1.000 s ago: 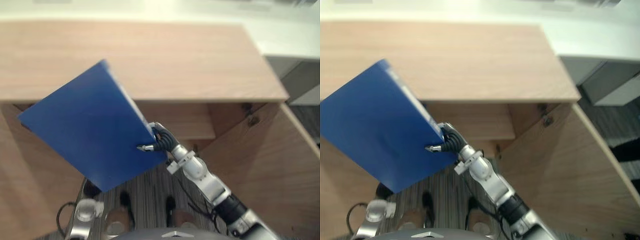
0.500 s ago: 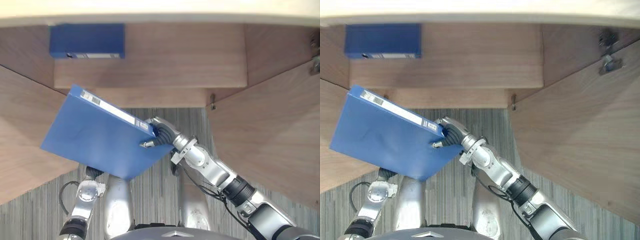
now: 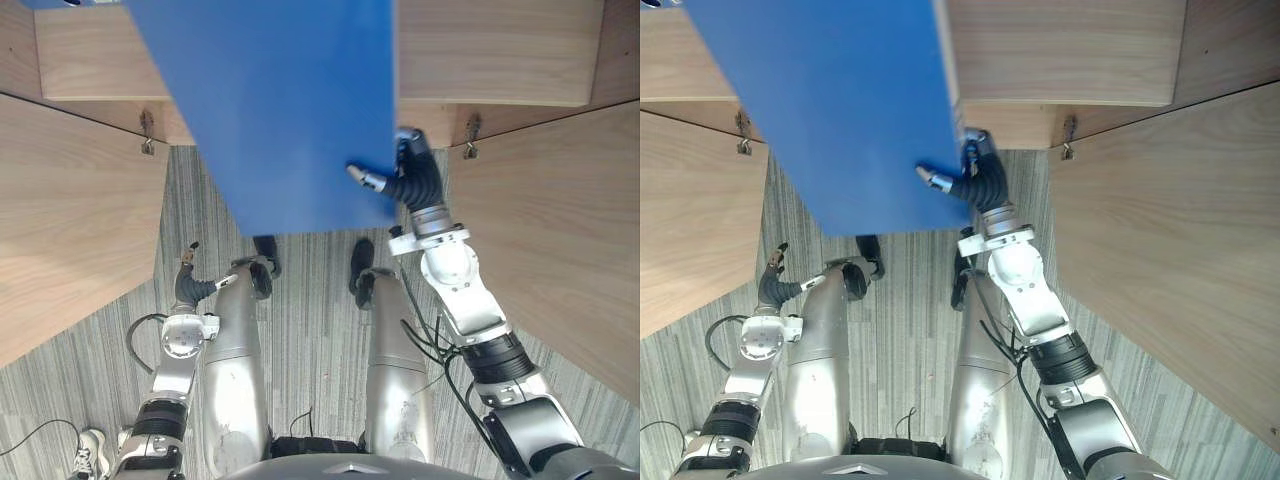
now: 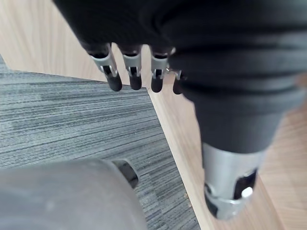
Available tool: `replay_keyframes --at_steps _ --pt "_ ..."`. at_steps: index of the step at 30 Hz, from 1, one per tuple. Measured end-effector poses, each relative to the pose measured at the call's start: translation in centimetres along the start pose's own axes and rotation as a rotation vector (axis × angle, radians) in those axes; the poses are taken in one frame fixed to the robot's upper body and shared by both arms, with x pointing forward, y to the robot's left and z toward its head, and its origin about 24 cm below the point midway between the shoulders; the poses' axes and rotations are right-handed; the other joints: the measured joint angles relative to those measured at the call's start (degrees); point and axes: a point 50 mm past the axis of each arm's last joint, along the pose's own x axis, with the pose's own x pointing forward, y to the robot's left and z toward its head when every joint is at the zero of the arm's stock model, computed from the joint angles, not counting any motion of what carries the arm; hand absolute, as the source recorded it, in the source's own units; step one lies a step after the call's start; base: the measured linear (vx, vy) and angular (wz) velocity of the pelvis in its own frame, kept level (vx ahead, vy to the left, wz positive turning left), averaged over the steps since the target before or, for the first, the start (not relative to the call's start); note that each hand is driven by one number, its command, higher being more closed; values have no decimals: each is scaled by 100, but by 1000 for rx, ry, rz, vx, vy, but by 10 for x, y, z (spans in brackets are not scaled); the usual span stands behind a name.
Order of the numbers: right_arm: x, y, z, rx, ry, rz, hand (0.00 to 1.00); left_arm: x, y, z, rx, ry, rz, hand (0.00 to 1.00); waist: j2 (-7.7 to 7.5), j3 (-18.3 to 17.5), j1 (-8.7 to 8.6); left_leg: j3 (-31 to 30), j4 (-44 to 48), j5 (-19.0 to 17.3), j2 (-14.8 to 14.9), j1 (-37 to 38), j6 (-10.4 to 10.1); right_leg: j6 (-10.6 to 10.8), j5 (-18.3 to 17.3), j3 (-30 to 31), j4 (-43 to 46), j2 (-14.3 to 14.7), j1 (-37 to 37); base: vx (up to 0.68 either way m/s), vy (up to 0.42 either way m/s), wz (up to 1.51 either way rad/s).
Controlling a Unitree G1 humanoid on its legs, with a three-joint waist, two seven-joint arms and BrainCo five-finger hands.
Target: Walk over to the cabinet, pick up the folder, carry it to the office cabinet, place the folder inside the office cabinet, then close the office cabinet door
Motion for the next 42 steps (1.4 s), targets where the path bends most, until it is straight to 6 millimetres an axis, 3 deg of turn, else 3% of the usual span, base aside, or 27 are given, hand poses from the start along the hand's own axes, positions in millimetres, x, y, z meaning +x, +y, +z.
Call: replay_keyframes --at_steps 5,14,24,29,39,40,42 --pt "16 -39 -1 125 7 -226 100 2 -4 6 -34 -20 1 0 4 2 85 -48 72 -14 43 -108 -2 -13 -26 -50 42 18 -71 27 -35 0" --pt "49 -67 -1 373 0 -445 100 2 -9 11 -74 -27 10 0 5 1 81 -74 69 -10 46 -163 -2 -17 -23 -68 25 19 -104 3 -32 0" --pt "89 -68 -8 589 97 -558 100 6 -15 11 -117 1 32 0 17 -7 80 -113 -55 66 48 -165 0 -31 49 -146 -150 40 -53 1 -27 0" --pt "108 -65 -3 771 115 -645 100 6 -22 9 -155 34 62 0 49 -31 87 -177 -117 119 48 -161 -10 -58 72 -218 -216 45 -2 -1 -18 3" --pt "104 -45 -10 998 180 -806 100 5 -34 1 -173 117 75 0 143 -285 131 -230 -273 206 30 -161 -66 -117 98 -310 -308 50 8 -4 -14 2" --pt "104 -44 -10 1006 179 -822 0 5 -34 1 -172 117 76 0 145 -286 131 -250 -311 239 21 -161 -76 -133 97 -333 -311 46 8 -4 -48 10" --pt "104 -42 -10 1013 183 -832 0 5 -35 1 -173 118 81 0 148 -288 133 -289 -332 274 19 -161 -107 -159 90 -354 -300 48 12 -6 -50 8"
